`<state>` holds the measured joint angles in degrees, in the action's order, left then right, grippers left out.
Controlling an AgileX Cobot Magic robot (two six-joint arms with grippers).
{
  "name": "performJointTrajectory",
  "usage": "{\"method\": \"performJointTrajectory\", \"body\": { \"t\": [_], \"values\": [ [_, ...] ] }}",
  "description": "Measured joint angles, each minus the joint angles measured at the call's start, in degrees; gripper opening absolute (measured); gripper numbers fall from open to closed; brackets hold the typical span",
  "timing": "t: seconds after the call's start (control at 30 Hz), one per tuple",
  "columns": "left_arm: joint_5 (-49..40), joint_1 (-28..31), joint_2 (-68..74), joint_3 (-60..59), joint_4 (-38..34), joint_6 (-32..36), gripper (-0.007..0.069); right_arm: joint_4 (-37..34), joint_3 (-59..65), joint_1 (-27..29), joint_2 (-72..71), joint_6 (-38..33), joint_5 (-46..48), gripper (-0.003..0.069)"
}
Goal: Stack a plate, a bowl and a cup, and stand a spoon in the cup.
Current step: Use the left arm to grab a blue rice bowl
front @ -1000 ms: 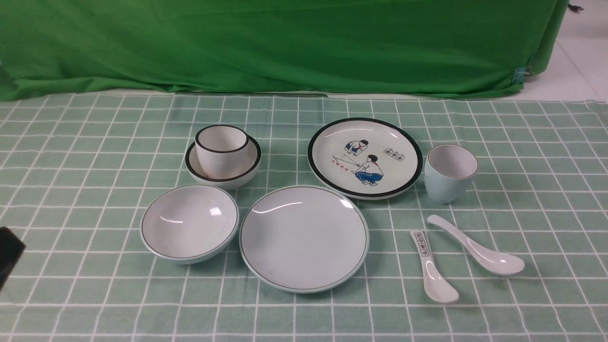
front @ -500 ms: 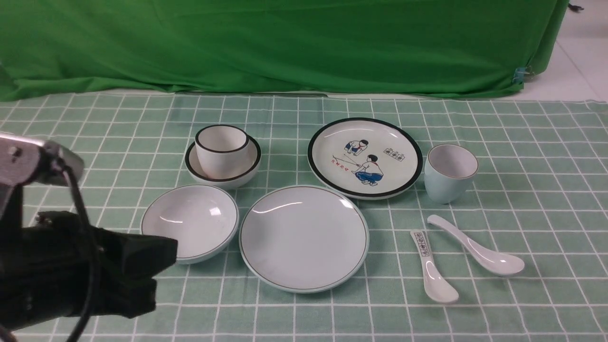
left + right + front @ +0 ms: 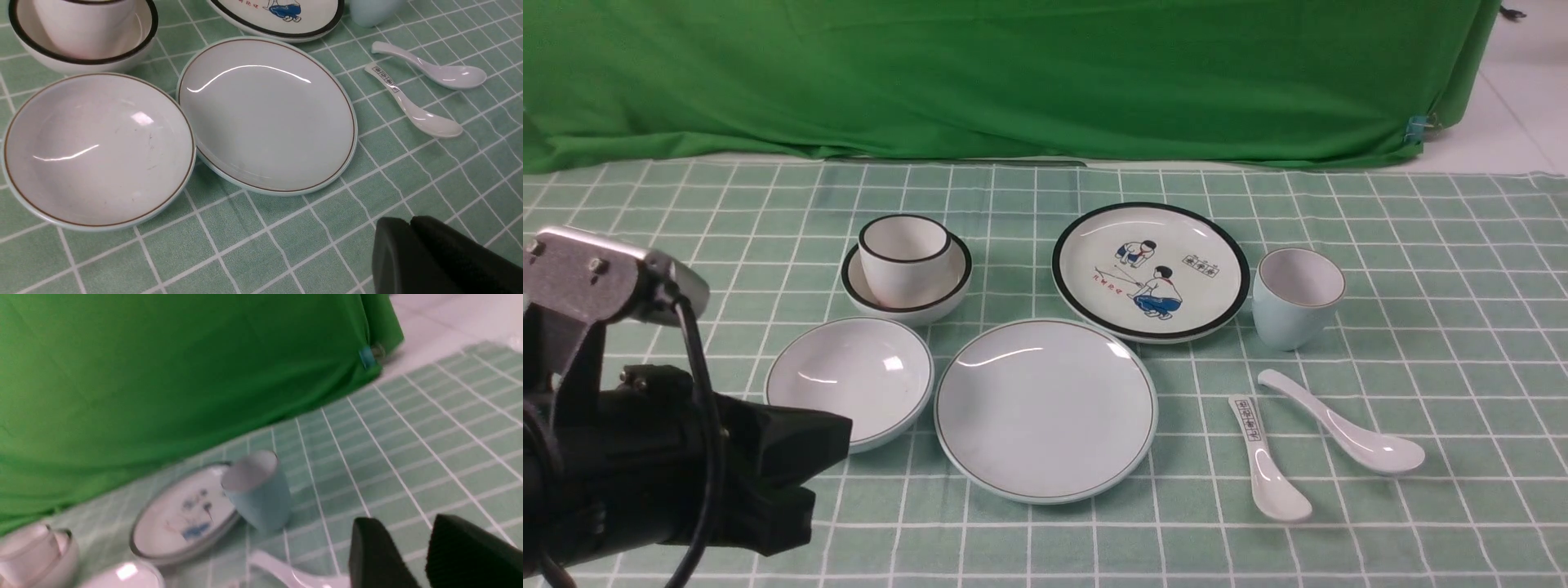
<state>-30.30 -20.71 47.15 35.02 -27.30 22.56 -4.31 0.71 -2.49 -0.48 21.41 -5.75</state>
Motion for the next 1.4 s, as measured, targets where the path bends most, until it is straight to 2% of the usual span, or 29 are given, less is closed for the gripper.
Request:
{"method": "performJointTrajectory", "body": {
  "t": [0.1, 0.2, 0.33, 0.5, 0.67, 0.83, 0.97, 1.1, 1.23, 1.37, 1.4],
  "values": [
    [0.4, 0.0, 0.0, 0.0, 0.7, 0.0, 0.0017, -0.1, -0.1, -0.4, 0.1, 5.7, -1.0, 0.0228],
    [0.4, 0.0, 0.0, 0.0, 1.7, 0.1, 0.0017, -0.3, -4.2, -3.3, 3.2, 5.7, 7.2, 0.0174],
    [-3.4, 0.0, 2.5, 1.8, 5.9, 0.2, 0.0017, -0.3, -16.7, -10.4, 13.0, -5.5, 20.8, 0.0115],
    [-12.3, 0.0, 11.4, 8.7, 13.2, 0.1, 0.0017, -0.3, -31.5, -19.3, 27.3, -18.6, 34.3, 0.0107],
    [-13.7, 0.0, 23.2, 15.0, 20.5, 1.6, 0.0024, -0.3, -39.5, -25.3, 36.7, -26.5, 39.8, 0.0106],
    [-15.1, 0.0, 33.7, 19.1, 25.5, 4.0, 0.0094, -0.2, -40.1, -27.8, 39.7, -28.6, 40.7, 0.0106],
    [-12.6, 0.0, 42.6, 21.2, 29.0, 5.7, 0.0282, -0.2, -40.1, -28.1, 39.8, -29.5, 41.7, 0.0106],
    [-10.8, 0.0, 46.8, 21.3, 31.3, 8.2, 0.0395, -0.2, -40.1, -28.1, 39.8, -29.7, 41.8, 0.0106],
    [-6.7, 0.0, 49.7, 21.3, 32.9, 9.5, 0.0432, -0.2, -40.1, -28.1, 39.8, -29.7, 42.5, 0.0106],
    [-2.9, 0.0, 50.6, 21.3, 33.8, 9.9, 0.0419, -0.2, -40.1, -28.1, 39.8, -29.6, 43.4, 0.0106],
    [-1.2, 0.0, 50.7, 21.3, 34.3, 10.1, 0.0393, -0.2, -40.1, -28.1, 39.8, -29.5, 44.2, 0.0106]
  ]
}}
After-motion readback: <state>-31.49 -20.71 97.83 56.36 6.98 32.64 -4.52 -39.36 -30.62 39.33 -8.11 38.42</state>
